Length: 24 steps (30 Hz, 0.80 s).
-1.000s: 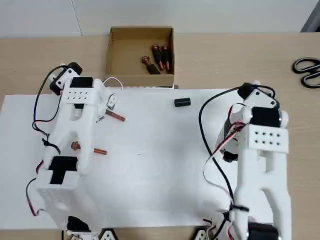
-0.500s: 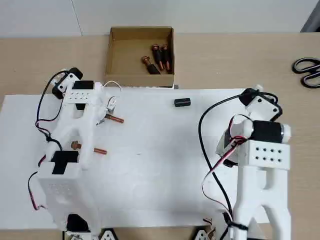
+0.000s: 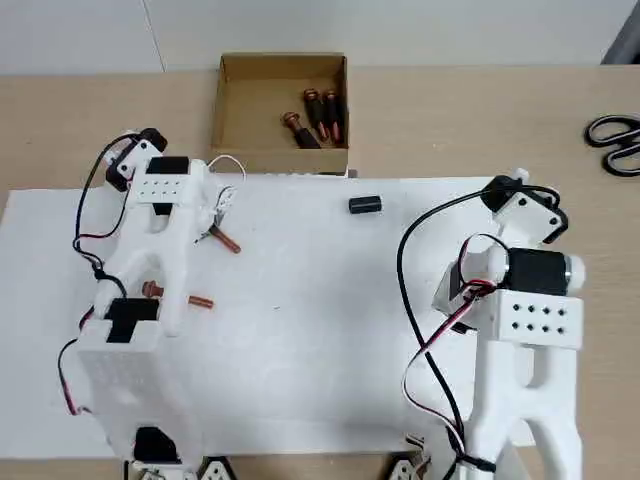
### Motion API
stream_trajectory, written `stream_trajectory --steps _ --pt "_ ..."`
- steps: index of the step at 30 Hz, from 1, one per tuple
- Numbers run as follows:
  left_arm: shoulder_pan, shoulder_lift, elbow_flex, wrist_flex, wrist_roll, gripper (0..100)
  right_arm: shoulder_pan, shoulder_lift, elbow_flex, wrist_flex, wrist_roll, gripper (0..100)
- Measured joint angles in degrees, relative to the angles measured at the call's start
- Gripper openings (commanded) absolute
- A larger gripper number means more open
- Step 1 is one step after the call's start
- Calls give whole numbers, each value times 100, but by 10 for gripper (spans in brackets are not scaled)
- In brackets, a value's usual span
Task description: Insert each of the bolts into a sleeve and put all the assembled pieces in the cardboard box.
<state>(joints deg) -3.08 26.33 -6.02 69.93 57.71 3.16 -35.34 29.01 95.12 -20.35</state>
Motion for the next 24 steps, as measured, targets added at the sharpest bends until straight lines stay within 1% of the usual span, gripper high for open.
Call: stream_trajectory --steps 5,9,13,17,20,24 --pt "-9 -360 -1099 879 -114 6 0 0 -158 141 0 2" --pt "53 -1046 -2136 1345 -651 6 -123 -9 -695 264 -9 2" --pt "246 -1723 -2910 2022 -1292 6 -677 -9 -1046 308 -9 2" --pt "431 -2453 -3297 2822 -1811 6 -1310 -510 -1090 308 132 2" --pt "413 -3068 -3332 2945 -2110 6 -1538 -1284 -1090 316 396 2" --pt "475 -3991 -3156 2945 -2523 6 -1574 -2215 -1020 334 738 2"
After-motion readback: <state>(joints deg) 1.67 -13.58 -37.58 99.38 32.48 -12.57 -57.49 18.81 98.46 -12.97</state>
